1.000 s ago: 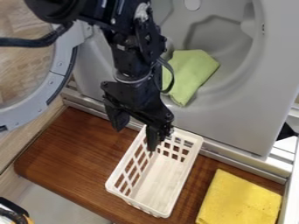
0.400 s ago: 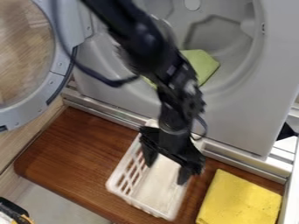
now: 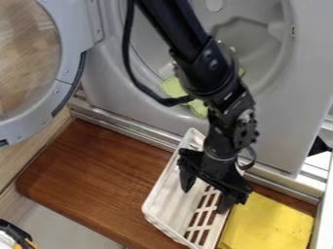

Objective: Move the white basket to the left side of the washing machine

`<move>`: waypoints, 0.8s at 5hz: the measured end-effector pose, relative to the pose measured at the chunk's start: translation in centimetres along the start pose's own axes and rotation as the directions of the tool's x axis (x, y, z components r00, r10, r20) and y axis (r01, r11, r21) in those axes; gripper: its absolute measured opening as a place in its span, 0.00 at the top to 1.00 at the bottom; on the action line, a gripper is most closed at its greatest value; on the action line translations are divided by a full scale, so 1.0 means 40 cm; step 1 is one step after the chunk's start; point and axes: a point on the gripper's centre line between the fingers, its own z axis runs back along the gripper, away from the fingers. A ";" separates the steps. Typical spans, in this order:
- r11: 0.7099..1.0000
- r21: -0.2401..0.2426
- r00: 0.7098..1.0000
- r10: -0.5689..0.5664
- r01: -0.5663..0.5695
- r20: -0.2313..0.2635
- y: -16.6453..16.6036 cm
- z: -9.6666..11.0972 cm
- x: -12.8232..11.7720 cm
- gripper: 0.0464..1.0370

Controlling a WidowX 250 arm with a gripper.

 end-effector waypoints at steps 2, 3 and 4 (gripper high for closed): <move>0.994 0.043 0.986 0.093 -0.100 0.138 0.045 0.147 -0.006 0.04; 0.996 0.031 0.986 0.079 -0.085 0.144 0.033 0.161 -0.007 0.04; 1.000 -0.008 0.997 0.031 -0.030 0.067 -0.013 0.097 -0.019 0.04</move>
